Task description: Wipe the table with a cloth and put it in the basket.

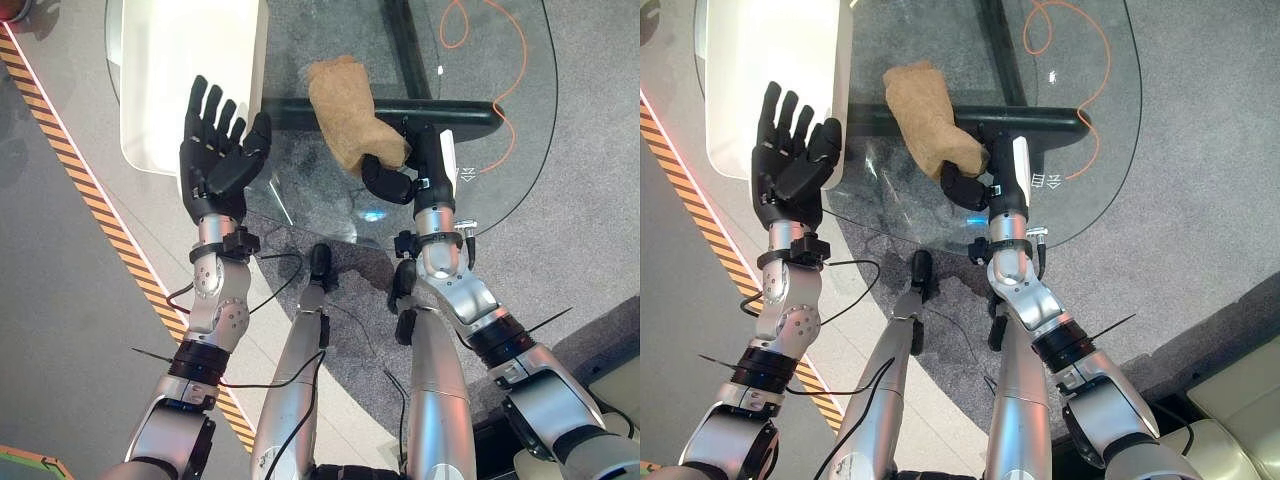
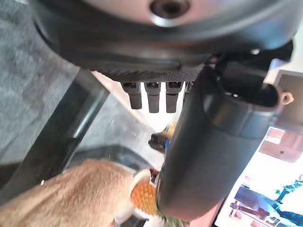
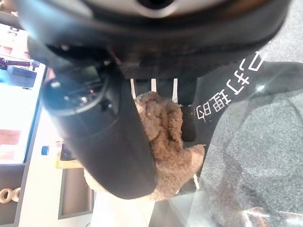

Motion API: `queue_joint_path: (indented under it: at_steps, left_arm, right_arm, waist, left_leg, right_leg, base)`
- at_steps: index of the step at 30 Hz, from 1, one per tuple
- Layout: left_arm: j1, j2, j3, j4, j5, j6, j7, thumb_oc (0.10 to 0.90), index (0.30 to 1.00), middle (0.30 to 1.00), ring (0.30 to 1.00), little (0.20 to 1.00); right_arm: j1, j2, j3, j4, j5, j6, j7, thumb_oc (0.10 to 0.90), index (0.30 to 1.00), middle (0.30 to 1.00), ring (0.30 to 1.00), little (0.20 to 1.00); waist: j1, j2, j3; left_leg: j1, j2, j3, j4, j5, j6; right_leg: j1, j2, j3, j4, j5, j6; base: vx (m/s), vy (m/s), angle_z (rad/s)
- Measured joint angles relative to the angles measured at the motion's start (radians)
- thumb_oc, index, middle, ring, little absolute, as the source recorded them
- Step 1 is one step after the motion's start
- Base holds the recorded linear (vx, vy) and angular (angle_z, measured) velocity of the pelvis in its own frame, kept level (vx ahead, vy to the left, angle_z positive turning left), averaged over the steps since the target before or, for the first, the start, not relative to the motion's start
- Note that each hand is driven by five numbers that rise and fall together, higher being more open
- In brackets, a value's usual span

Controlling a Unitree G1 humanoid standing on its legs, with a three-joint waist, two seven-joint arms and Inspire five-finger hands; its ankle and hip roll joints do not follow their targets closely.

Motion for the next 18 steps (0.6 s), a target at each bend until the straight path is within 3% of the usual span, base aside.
queue_joint_path:
  at_steps: [18]
  left_arm:
    - [-0.037, -0.009, -0.031, -0.032, -0.115, 0.054, -0.065, 0.800, 0.900, 0.900, 0.900, 0.900]
  right_arm:
    - [0.014, 0.002, 0.009, -0.082, -0.015, -0.033, 0.041, 0.100, 0.300, 0.300, 0.300, 0.200]
  waist:
    - [-0.026, -0.013, 0.000]
  left_leg:
    - [0.002, 0.000, 0.003, -0.002, 0.000, 0.000]
  right_leg:
    - [0.000, 0.000, 0.003, 0.000, 0.001, 0.001]
  base:
    - [0.00, 0.000, 0.00]
